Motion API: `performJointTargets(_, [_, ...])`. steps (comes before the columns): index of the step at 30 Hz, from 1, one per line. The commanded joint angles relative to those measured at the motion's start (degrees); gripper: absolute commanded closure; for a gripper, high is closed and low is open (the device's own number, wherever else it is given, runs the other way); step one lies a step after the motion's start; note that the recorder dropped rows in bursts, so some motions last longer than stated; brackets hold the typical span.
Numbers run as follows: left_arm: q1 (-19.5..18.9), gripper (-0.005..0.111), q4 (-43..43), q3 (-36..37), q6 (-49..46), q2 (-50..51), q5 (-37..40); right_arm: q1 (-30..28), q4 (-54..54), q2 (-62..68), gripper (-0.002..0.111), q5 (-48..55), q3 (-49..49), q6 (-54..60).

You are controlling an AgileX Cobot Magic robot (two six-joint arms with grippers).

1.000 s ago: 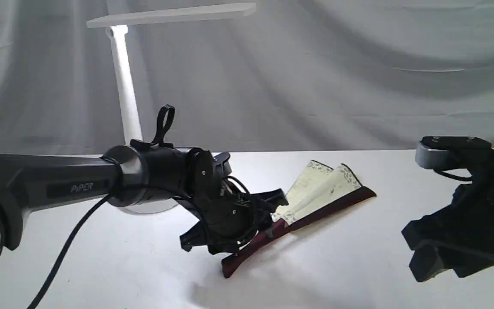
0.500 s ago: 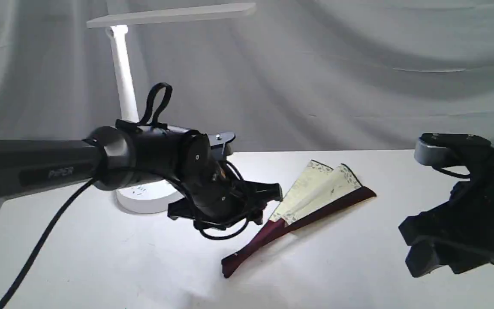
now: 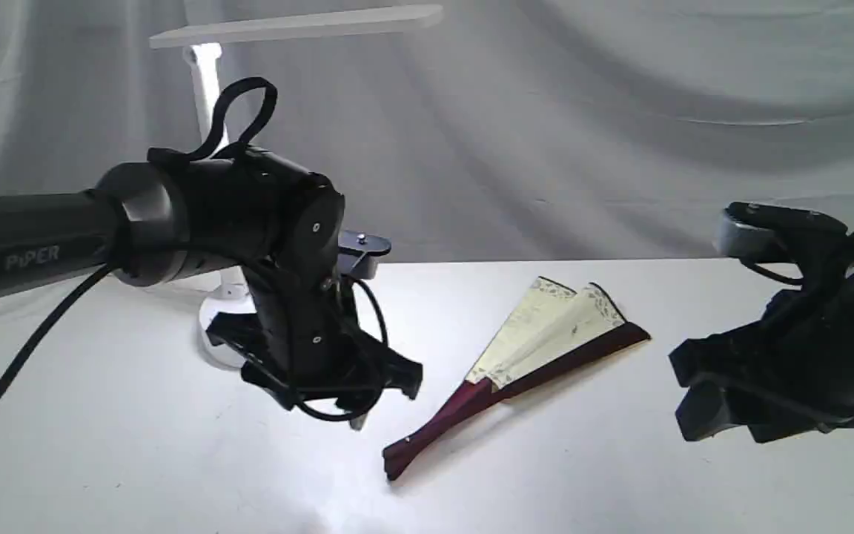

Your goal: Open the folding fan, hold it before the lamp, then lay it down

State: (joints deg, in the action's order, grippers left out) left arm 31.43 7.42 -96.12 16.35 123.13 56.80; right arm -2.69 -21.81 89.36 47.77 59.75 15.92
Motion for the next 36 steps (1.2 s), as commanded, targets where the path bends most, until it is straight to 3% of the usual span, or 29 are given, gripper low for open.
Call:
performJointTargets(1, [0.0, 0.050, 3.7, -0.2, -1.7, -1.5, 5.9, -0.1, -1.3, -0.3, 0.055, -0.8, -0.3, 0.3])
performJointTargets(11, [0.0, 0.055, 0.3, 0.2, -11.1, -1.8, 12.9, -0.1, -5.1, 1.7, 0.055, -0.8, -0.6, 0.1])
performJointTargets(18, [-0.3, 0.056, 0.9, 3.5, -12.5, -6.3, 10.6, -0.1, -12.9, 7.1, 0.055, -6.0, -2.3, 0.3])
performJointTargets(21, [-0.9, 0.056, 0.2, 4.7, -12.5, -8.9, 11.1, -0.1, -18.3, 8.8, 0.055, -7.2, -2.3, 2.3])
performJointTargets(30, [-5.9, 0.056, -6.8, 11.2, -17.2, -15.3, 10.6, 2.5, -49.1, 14.9, 0.055, -10.1, -2.3, 19.3])
performJointTargets(36, [-9.9, 0.056, -7.4, 16.2, -18.3, -18.6, 8.9, 2.7, -59.3, 19.4, 0.055, -15.8, -2.3, 21.6])
